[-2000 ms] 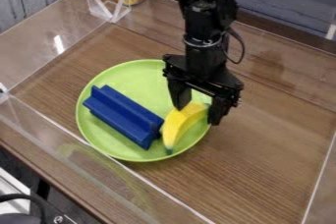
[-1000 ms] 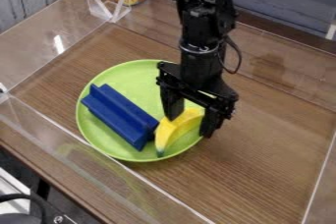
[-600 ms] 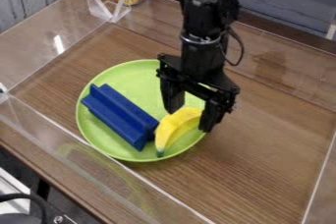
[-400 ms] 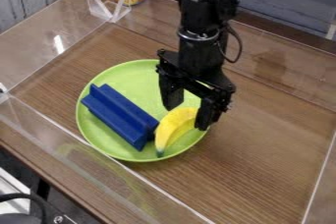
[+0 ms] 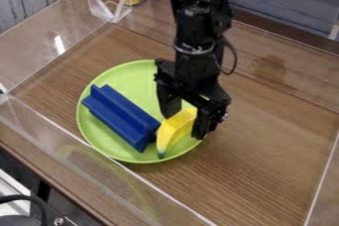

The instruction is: Remove the banana from inside the green plate and put it on the table

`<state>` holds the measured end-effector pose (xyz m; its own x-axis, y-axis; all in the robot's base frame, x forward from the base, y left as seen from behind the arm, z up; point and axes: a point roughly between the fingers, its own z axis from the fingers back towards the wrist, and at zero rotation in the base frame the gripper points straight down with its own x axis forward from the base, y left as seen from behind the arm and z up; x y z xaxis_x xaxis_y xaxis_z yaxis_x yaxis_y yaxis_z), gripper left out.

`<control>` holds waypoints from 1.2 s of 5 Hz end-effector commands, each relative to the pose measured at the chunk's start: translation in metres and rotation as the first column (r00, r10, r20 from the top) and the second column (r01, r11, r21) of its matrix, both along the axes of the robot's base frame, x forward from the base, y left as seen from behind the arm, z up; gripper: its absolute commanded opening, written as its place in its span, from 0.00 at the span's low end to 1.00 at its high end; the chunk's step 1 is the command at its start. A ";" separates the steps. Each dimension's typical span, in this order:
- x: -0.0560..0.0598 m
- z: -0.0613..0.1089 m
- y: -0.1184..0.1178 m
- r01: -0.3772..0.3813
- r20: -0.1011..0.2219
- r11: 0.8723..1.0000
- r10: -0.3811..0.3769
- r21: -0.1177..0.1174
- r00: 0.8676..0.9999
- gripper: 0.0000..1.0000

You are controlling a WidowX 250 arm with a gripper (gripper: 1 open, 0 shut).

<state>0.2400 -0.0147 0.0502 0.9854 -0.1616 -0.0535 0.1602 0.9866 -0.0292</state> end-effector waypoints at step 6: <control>-0.003 -0.001 0.018 0.037 0.012 0.999 -0.037 0.004 0.999 0.00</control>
<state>0.2275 0.0008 0.0346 0.9757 -0.1907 -0.1078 0.1877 0.9815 -0.0377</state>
